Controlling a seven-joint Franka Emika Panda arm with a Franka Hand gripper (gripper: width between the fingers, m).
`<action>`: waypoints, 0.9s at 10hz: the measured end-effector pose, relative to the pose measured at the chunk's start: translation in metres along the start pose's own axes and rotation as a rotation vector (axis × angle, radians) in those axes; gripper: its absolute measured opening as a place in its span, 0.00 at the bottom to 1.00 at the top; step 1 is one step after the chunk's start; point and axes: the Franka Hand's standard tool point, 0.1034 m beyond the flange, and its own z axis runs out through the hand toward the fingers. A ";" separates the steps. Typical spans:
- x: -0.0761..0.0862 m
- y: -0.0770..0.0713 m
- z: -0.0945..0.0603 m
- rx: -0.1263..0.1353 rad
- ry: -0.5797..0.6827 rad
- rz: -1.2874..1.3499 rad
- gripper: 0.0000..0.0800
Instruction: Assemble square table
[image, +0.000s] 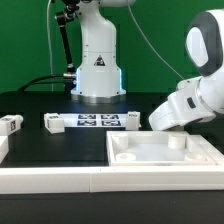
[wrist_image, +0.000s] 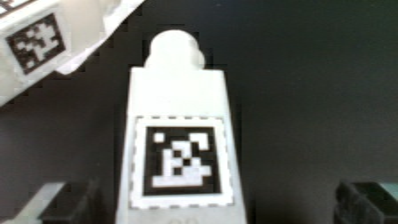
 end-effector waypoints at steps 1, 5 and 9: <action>0.001 0.000 0.000 0.000 0.006 0.000 0.81; 0.001 0.000 0.000 0.000 0.006 0.000 0.67; 0.001 0.002 -0.002 0.006 0.010 -0.004 0.36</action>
Offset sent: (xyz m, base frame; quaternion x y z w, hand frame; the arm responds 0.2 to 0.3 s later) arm -0.0020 0.0004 -0.0032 -0.0070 0.0021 0.0011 1.0000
